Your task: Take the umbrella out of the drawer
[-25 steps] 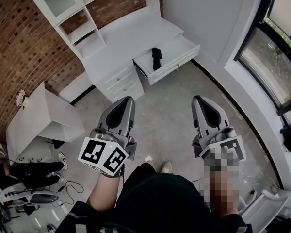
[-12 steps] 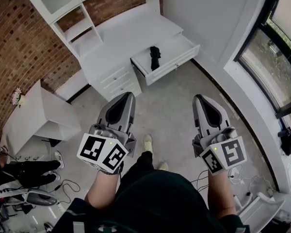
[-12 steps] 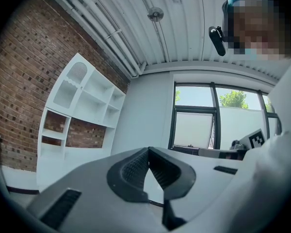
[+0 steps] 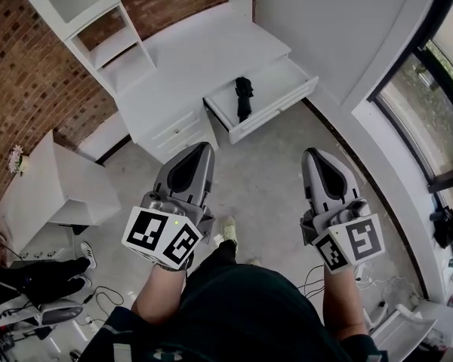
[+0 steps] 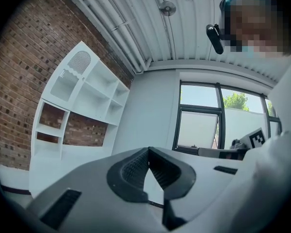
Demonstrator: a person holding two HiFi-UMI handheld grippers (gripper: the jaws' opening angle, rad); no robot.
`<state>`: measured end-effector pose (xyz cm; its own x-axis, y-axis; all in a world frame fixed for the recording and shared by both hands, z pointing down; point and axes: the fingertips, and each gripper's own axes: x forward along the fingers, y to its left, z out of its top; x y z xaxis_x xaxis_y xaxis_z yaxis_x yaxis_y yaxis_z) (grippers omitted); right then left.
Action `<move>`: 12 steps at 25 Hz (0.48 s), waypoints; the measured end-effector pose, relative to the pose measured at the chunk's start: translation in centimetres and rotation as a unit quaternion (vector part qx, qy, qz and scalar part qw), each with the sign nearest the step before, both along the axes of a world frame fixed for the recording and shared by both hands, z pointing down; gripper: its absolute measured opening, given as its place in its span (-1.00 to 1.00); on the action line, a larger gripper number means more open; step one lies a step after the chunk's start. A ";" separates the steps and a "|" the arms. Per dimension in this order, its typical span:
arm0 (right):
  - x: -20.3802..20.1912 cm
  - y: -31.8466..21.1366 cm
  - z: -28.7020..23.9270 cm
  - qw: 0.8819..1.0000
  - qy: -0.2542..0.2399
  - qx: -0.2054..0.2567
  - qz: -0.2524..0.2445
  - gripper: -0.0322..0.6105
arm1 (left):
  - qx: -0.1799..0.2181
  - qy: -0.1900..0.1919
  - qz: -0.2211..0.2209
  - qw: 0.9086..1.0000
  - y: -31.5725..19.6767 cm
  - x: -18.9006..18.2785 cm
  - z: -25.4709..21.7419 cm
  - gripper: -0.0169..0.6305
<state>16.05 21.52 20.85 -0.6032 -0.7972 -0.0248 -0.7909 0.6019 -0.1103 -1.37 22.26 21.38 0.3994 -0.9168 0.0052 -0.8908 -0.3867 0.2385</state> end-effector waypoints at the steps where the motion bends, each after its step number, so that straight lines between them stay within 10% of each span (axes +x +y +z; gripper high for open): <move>1: -0.7 -1.1 0.1 1.000 0.002 -0.002 0.001 -0.89 | -0.001 0.001 0.000 1.000 -1.2 -0.7 0.2 -0.93; 12: -7.3 -11.6 1.1 0.999 0.024 -0.016 0.029 -0.89 | -0.005 0.005 0.023 1.000 -12.7 -7.0 1.6 -0.93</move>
<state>8.76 9.88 21.96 -0.5561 -0.8306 0.0287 -0.8291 0.5520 -0.0888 -8.40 9.59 22.97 0.4418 -0.8970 0.0101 -0.8695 -0.4254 0.2508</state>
